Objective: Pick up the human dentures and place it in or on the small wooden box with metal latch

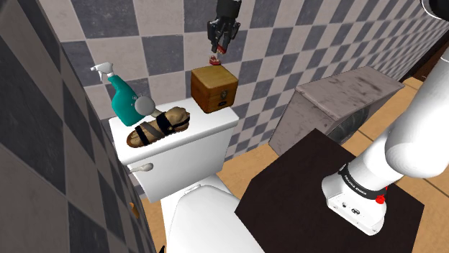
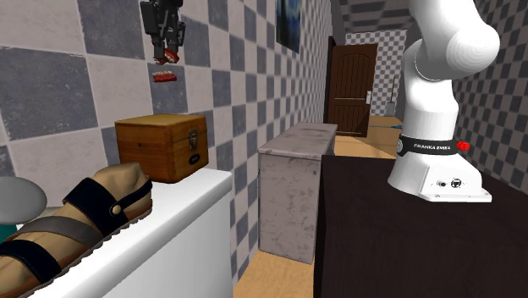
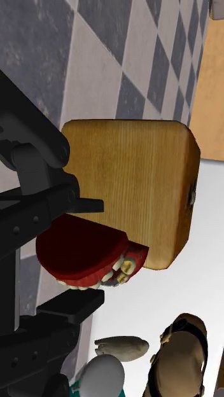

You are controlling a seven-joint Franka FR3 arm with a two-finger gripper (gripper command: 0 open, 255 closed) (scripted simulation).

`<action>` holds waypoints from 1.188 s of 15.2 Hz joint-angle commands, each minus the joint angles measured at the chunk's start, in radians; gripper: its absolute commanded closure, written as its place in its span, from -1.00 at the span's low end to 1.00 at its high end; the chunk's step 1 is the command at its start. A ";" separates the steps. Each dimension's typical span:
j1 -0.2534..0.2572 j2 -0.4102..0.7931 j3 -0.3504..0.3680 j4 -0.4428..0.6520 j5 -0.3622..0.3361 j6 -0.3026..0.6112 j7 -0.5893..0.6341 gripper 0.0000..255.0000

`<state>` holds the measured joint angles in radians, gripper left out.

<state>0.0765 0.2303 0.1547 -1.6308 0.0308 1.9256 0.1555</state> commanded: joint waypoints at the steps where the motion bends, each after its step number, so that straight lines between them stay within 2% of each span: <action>1: -0.020 0.041 -0.014 0.072 -0.001 -0.033 -0.034 1.00; 4: -0.045 0.110 -0.030 0.190 -0.003 -0.085 -0.076 1.00; 18: -0.046 0.133 -0.031 0.034 -0.003 0.093 -0.084 1.00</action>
<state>0.0297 0.3613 0.1236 -1.5858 0.0281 2.0054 0.0712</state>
